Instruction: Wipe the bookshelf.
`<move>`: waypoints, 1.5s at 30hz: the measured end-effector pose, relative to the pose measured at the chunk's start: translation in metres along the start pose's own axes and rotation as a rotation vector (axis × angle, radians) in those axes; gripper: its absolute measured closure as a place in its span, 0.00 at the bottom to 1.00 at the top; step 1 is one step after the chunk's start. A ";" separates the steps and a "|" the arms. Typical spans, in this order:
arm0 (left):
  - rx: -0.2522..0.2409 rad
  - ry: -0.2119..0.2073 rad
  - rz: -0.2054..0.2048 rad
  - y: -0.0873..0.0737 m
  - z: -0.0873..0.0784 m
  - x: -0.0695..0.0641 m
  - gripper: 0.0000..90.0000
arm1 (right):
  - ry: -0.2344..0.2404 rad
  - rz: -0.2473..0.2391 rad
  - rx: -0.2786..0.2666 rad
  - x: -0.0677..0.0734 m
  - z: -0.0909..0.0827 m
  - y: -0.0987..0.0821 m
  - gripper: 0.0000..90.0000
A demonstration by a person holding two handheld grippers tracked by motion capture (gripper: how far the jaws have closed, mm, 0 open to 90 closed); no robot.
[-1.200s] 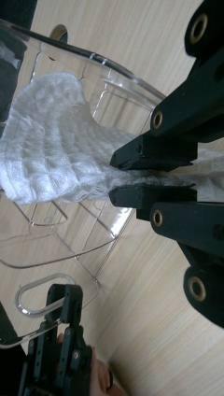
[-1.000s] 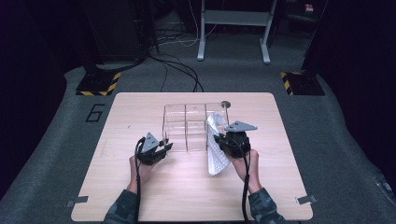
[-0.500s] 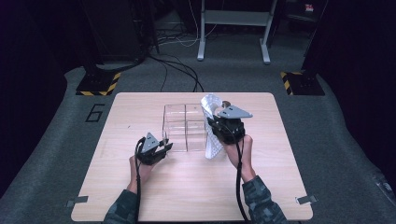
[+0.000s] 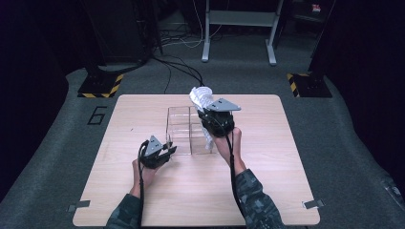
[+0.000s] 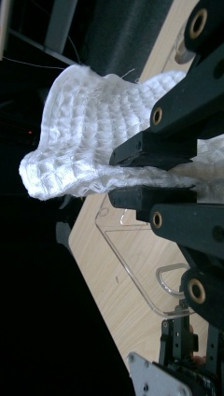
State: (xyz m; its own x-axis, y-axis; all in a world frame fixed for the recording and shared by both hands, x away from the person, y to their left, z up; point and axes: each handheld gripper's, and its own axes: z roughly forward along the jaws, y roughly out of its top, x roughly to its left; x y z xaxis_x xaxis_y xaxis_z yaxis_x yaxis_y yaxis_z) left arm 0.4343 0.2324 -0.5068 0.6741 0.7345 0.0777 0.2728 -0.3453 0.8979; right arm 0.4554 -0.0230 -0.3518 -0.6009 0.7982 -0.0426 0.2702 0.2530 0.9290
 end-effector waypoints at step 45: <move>0.001 0.002 0.005 0.000 0.000 0.000 0.78 | 0.054 0.002 0.396 0.032 0.053 -0.118 0.88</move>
State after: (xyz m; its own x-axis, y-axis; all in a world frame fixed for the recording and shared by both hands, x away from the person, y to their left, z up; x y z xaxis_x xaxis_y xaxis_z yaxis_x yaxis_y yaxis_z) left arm 0.4347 0.2326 -0.5068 0.6738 0.7343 0.0828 0.2704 -0.3493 0.8972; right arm 0.4438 0.0017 -0.4822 -0.6357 0.7719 -0.0114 0.5346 0.4509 0.7148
